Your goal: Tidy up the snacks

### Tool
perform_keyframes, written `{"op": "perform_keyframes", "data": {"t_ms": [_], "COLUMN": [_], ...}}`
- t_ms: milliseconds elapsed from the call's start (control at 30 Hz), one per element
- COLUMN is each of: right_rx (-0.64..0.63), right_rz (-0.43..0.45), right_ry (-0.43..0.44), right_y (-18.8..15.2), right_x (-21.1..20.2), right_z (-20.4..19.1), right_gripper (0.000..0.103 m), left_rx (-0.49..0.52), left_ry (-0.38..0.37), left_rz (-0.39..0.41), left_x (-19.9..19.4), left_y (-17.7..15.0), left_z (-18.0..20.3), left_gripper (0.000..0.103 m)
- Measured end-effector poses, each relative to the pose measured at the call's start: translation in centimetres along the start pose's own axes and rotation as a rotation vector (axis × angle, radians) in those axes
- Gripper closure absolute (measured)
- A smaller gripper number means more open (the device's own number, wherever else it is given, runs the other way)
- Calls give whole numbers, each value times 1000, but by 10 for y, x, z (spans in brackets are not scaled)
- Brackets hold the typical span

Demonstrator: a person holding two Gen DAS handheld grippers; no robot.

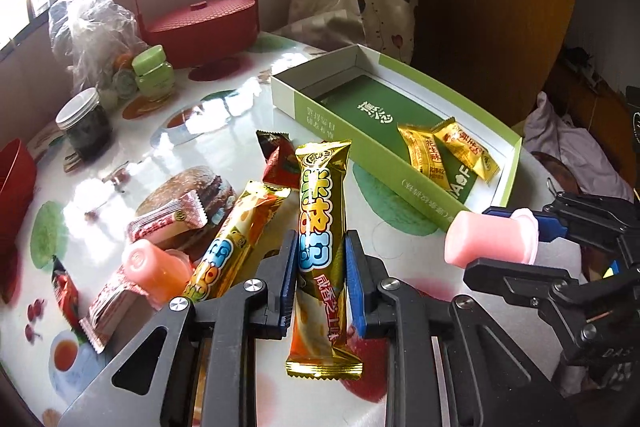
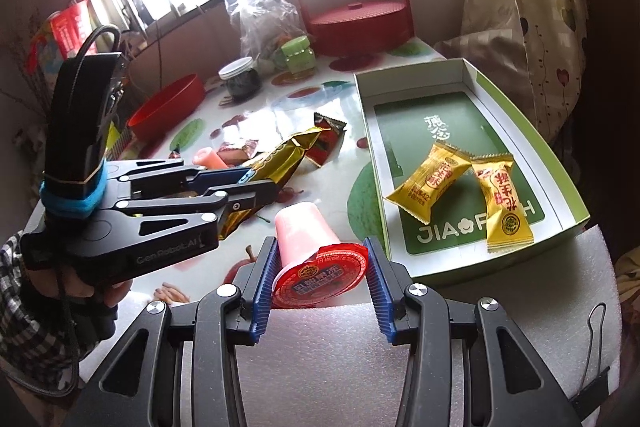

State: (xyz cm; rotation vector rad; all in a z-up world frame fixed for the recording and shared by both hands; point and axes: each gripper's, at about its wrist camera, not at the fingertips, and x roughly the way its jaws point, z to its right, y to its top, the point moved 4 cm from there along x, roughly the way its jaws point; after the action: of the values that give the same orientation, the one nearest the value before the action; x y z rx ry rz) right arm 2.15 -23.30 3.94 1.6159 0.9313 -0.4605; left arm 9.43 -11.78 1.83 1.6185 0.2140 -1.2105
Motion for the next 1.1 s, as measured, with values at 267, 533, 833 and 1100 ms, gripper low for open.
{"op": "perform_keyframes", "data": {"t_ms": [267,533,833,1100], "right_rx": [-11,-8,35,81], "right_rz": [37,77,101,120], "right_ry": [-9,-33,-84,-122], "right_y": [10,22,26,29], "right_x": [-11,-23,-33,-42], "right_z": [-3,2,28,53], "right_gripper": [62,62,62,62], "left_rx": [-27,-31,-20,-1], "left_ry": [5,-16,-48,-77], "left_rz": [33,64,76,64], "left_x": [-19,-27,-21,-10], "left_y": [5,18,37,51], "left_z": [-1,8,27,41], "left_gripper": [79,79,79,79]}}
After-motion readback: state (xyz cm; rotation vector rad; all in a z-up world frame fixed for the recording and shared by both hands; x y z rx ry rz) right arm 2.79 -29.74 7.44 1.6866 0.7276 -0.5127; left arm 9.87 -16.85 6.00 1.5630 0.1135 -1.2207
